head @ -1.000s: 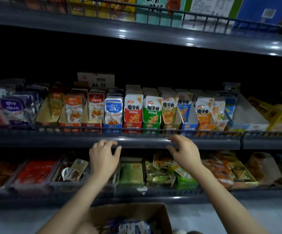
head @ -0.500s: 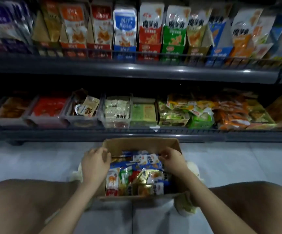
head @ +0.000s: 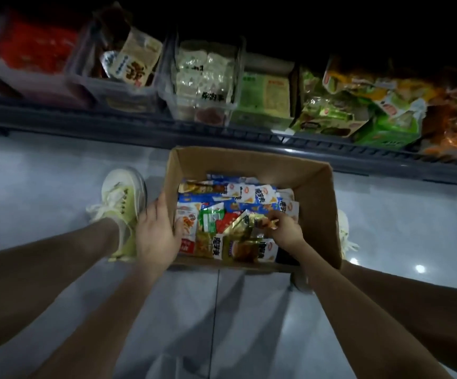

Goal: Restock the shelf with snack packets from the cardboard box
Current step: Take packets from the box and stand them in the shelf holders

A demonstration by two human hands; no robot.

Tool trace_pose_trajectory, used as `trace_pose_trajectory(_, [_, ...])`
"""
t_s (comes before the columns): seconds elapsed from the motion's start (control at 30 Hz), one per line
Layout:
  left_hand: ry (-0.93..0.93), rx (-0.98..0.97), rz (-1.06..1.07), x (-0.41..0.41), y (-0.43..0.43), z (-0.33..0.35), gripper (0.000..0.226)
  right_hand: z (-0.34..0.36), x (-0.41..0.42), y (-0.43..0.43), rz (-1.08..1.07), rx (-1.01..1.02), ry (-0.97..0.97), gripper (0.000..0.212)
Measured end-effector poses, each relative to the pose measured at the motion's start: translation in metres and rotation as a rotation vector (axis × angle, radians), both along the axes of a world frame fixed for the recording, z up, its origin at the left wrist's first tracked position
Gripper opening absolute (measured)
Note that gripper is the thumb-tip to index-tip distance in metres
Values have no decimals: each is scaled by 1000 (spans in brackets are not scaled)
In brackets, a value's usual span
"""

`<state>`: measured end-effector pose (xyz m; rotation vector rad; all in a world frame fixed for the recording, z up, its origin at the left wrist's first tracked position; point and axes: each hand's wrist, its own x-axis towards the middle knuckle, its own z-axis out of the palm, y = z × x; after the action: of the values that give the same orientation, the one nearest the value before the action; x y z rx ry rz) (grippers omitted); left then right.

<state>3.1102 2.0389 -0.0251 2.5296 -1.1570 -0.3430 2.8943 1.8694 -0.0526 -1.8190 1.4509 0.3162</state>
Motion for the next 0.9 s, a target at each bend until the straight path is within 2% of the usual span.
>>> trace_pose_trajectory(0.23, [-68, -80, 24, -12, 7, -20, 66, -41, -7, -21, 89, -44, 74, 53])
trace_pose_trajectory(0.3, [-65, -100, 14, -11, 7, -21, 66, -52, -6, -22, 101, -30, 87, 52])
trace_pose_trajectory(0.43, [-55, -100, 9, -10, 6, -22, 66, -63, 2, -19, 255, -66, 122, 52])
trace_pose_trajectory(0.53, [-49, -72, 7, -9, 6, -22, 67, -65, 5, -17, 185, 31, 28, 57])
trace_pose_trajectory(0.63, [-40, -47, 18, -10, 5, -21, 69, -63, -3, -16, 51, 129, -151, 53])
trace_pose_trajectory(0.7, [-47, -33, 21, -11, 4, -20, 71, -62, -9, -12, 134, 136, -150, 49])
trace_pose_trajectory(0.8, [-57, -15, 10, -11, 4, -18, 73, -63, -11, -6, 420, 75, 49, 46])
trace_pose_trajectory(0.9, [-52, -7, 3, -10, 5, -18, 72, -61, -1, -2, 576, -12, 185, 53])
